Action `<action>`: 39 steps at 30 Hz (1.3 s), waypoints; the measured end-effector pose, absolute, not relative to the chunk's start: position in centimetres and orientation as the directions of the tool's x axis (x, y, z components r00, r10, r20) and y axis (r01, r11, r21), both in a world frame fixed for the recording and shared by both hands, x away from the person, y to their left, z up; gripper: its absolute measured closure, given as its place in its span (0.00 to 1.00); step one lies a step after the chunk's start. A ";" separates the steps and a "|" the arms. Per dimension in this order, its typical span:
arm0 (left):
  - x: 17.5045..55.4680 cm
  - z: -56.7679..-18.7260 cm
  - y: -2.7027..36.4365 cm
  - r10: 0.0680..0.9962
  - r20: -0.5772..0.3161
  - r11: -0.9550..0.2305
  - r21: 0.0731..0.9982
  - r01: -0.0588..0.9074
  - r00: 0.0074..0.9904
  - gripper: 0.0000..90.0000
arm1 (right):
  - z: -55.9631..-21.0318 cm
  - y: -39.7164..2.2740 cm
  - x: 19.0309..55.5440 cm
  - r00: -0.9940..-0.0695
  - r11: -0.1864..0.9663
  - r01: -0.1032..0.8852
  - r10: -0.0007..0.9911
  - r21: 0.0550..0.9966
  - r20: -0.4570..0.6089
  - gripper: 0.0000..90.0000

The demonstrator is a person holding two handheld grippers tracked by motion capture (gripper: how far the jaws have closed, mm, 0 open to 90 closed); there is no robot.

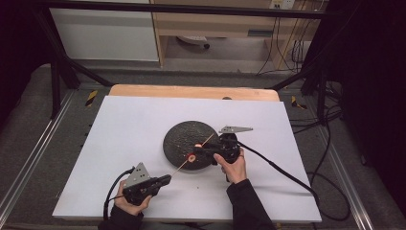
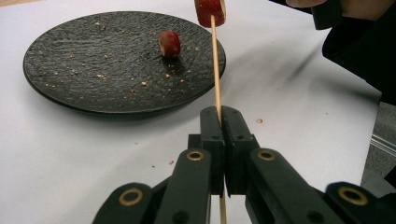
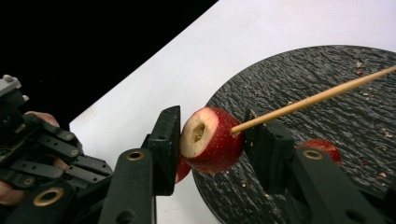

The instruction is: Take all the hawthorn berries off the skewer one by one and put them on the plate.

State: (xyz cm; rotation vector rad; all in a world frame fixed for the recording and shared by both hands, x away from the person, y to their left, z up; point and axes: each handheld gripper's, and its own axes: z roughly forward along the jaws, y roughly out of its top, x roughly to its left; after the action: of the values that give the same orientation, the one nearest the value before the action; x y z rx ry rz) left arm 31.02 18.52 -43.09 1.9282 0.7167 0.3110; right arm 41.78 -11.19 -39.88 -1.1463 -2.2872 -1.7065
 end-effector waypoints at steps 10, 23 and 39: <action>30.9 -42.9 18.7 0.605 -0.093 -0.301 0.893 0.335 0.790 0.98 | -39.0 -11.8 41.9 -0.714 0.077 0.576 0.531 0.814 0.455 0.67; 30.9 -42.8 18.9 0.609 -0.091 -0.291 0.898 0.329 0.788 0.98 | -37.0 -13.7 43.3 -0.685 0.047 0.550 0.596 0.834 0.418 0.67; 31.0 -42.7 19.3 0.619 -0.092 -0.284 0.900 0.331 0.780 0.98 | -34.9 -16.4 45.1 -0.633 0.024 0.528 0.677 0.849 0.374 0.67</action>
State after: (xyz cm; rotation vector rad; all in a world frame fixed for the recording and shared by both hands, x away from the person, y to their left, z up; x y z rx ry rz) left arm 31.01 19.28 -42.65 1.8938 0.7222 0.3341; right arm 45.07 -16.42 -34.91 -1.3886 -2.3396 -1.8251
